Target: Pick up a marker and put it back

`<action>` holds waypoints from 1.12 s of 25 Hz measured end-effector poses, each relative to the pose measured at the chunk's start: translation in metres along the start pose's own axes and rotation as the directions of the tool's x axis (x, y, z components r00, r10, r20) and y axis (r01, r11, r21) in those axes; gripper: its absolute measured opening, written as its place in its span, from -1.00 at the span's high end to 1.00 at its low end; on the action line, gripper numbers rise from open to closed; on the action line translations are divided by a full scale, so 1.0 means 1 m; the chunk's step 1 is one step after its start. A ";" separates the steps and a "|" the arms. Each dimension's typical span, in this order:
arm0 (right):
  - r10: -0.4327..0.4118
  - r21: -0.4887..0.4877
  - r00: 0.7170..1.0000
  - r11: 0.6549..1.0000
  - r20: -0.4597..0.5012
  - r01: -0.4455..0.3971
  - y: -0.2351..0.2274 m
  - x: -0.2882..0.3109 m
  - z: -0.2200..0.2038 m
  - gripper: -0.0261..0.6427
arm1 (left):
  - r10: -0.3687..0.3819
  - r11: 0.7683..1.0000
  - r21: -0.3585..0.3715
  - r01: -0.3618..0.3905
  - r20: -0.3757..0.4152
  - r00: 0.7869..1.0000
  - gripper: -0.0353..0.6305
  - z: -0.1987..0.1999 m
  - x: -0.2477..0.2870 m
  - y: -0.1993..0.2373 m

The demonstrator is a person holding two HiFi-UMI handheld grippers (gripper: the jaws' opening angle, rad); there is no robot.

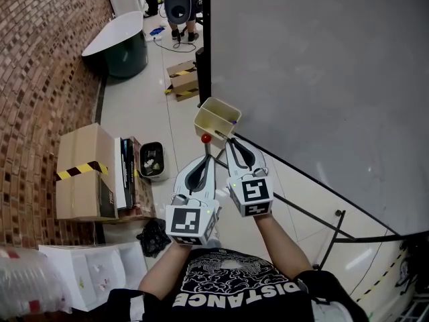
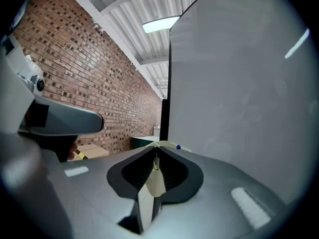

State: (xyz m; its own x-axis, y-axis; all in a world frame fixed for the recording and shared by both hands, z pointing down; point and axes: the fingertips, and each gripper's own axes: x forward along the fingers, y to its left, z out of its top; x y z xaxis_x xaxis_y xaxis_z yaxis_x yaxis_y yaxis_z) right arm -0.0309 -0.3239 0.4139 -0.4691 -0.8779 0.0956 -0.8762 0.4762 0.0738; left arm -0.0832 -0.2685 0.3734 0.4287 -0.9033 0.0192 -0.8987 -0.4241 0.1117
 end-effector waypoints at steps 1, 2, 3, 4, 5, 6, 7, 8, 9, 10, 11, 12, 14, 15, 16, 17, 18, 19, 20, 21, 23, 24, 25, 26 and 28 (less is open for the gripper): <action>0.000 0.002 1.000 1.000 -0.005 0.000 0.000 0.002 -0.003 0.83 | -0.005 1.000 0.004 0.005 -0.002 1.000 0.88 -0.001 0.001 0.000; 0.000 0.004 1.000 1.000 -0.010 0.000 0.000 0.004 -0.005 0.83 | -0.008 1.000 0.006 0.008 -0.003 1.000 0.88 -0.002 0.001 -0.001; 0.001 0.005 1.000 1.000 -0.014 -0.001 0.000 0.005 -0.007 0.83 | -0.008 1.000 0.005 0.008 -0.002 1.000 0.88 -0.002 0.002 0.000; 0.002 0.004 1.000 1.000 -0.018 -0.002 0.000 0.008 -0.009 0.83 | -0.006 1.000 0.004 0.006 0.001 1.000 0.88 -0.002 0.003 0.001; 0.003 0.002 1.000 1.000 -0.023 -0.003 0.000 0.010 -0.010 0.83 | -0.004 1.000 0.003 0.004 0.003 1.000 0.88 -0.002 0.004 0.002; 0.004 -0.001 1.000 1.000 -0.027 -0.004 0.000 0.012 -0.012 0.83 | -0.003 1.000 0.003 0.003 0.002 1.000 0.88 -0.001 0.005 0.003; 0.004 -0.003 0.999 1.000 -0.031 -0.005 0.000 0.014 -0.013 0.83 | -0.001 1.000 0.002 0.001 -0.001 1.000 0.88 -0.001 0.006 0.004; 0.005 -0.004 0.999 1.000 -0.035 -0.005 0.000 0.016 -0.015 0.83 | 0.004 1.000 0.000 -0.004 -0.003 1.000 0.88 0.000 0.007 0.005; 0.005 -0.003 0.999 1.000 -0.039 -0.006 0.000 0.017 -0.017 0.83 | 0.009 1.000 -0.002 -0.009 -0.003 1.000 0.88 0.000 0.008 0.007; 0.005 -0.002 0.999 1.000 -0.041 -0.005 -0.001 0.018 -0.018 0.83 | 0.009 1.000 -0.001 -0.009 -0.005 1.000 0.88 0.000 0.008 0.007; 0.005 0.000 0.999 1.000 -0.044 -0.005 -0.002 0.020 -0.020 0.83 | 0.008 1.000 0.002 -0.008 -0.006 1.000 0.88 0.000 0.009 0.007; 0.004 0.002 0.999 1.000 -0.047 -0.003 -0.003 0.021 -0.021 0.82 | 0.008 1.000 0.003 -0.008 -0.007 1.000 0.88 0.000 0.010 0.008; 0.002 0.007 0.999 1.000 -0.052 -0.001 -0.004 0.024 -0.024 0.82 | 0.011 1.000 0.005 -0.011 -0.008 1.000 0.88 -0.001 0.011 0.009; 0.002 0.008 0.999 1.000 -0.054 -0.002 -0.004 0.025 -0.026 0.82 | 0.012 1.000 0.005 -0.012 -0.009 1.000 0.88 -0.002 0.012 0.009; 0.003 0.009 0.998 1.000 -0.056 -0.003 -0.004 0.026 -0.027 0.82 | 0.014 1.000 0.004 -0.014 -0.008 1.000 0.88 -0.002 0.012 0.009; 0.004 0.008 0.998 1.000 -0.056 -0.003 -0.005 0.026 -0.028 0.82 | 0.017 1.000 0.002 -0.017 -0.006 1.000 0.88 -0.003 0.013 0.009; 0.004 0.008 0.998 1.000 -0.057 -0.004 -0.005 0.027 -0.029 0.82 | 0.019 1.000 0.001 -0.019 -0.004 1.000 0.88 -0.003 0.013 0.009; 0.005 0.007 0.998 1.000 -0.056 -0.004 -0.005 0.027 -0.029 0.82 | 0.021 1.000 0.001 -0.021 -0.007 1.000 0.88 -0.003 0.013 0.009; 0.005 0.007 0.998 1.000 -0.055 -0.005 -0.004 0.028 -0.030 0.82 | 0.022 1.000 0.003 -0.022 -0.011 1.000 0.88 -0.004 0.013 0.009; 0.007 0.006 0.999 1.000 -0.054 -0.007 -0.004 0.028 -0.030 0.82 | 0.025 1.000 0.005 -0.025 -0.014 1.000 0.88 -0.005 0.012 0.010; 0.013 0.006 0.998 1.000 -0.054 -0.013 -0.002 0.027 -0.032 0.82 | 0.030 1.000 0.007 -0.030 -0.017 0.999 0.88 -0.007 0.011 0.011; 0.016 0.008 0.998 1.000 -0.055 -0.016 -0.002 0.027 -0.033 0.82 | 0.033 0.999 0.006 -0.033 -0.019 0.999 0.88 -0.008 0.011 0.011; 0.018 0.009 0.998 1.000 -0.056 -0.018 -0.001 0.027 -0.033 0.82 | 0.036 0.999 0.004 -0.036 -0.019 0.999 0.88 -0.008 0.011 0.012; 0.019 0.010 0.998 1.000 -0.057 -0.019 -0.001 0.027 -0.033 0.82 | 0.042 0.999 -0.001 -0.042 -0.017 0.999 0.88 -0.007 0.010 0.012; 0.021 0.010 0.998 1.000 -0.056 -0.021 0.000 0.026 -0.031 0.82 | 0.050 0.999 -0.009 -0.050 -0.012 0.999 0.88 -0.006 0.010 0.012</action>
State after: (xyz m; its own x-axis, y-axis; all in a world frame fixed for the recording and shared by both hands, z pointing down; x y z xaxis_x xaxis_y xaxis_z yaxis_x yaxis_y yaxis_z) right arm -0.0393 -0.3451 0.4469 -0.4809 -0.8634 0.1524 -0.8672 0.4940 0.0622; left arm -0.0895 -0.2824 0.3812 0.3840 -0.9226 0.0367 -0.9183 -0.3774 0.1191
